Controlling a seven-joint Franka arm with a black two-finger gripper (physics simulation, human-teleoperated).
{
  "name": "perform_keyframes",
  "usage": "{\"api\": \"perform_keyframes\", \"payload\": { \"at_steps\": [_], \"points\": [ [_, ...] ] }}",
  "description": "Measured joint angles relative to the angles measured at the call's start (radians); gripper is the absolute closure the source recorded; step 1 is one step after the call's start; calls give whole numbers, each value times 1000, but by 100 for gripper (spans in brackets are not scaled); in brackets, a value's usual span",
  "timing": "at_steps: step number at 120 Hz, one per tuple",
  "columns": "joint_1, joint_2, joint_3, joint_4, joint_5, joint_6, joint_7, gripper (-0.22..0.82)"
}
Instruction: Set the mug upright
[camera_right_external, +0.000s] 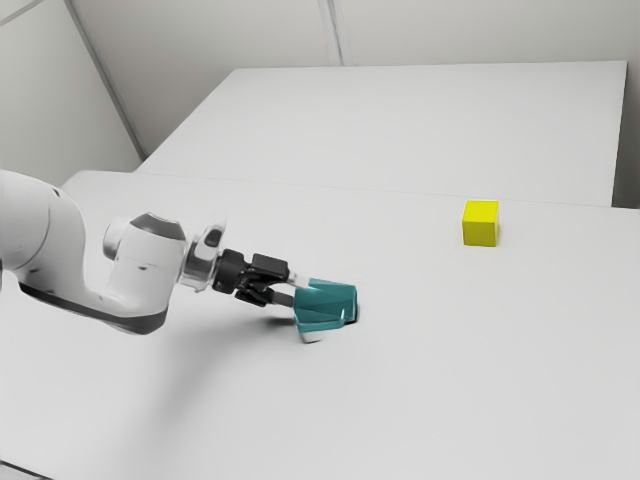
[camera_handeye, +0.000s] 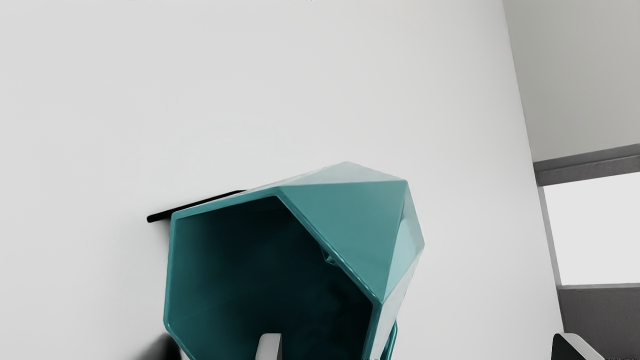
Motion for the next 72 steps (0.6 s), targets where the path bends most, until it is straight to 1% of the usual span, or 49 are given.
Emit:
{"api": "perform_keyframes", "payload": {
  "at_steps": [52,62,72],
  "points": [
    [-41,16,0,1,-39,0,75,2],
    [-45,16,-1,1,-42,0,85,4],
    [-49,17,-1,1,-48,1,93,9]
  ]
}}
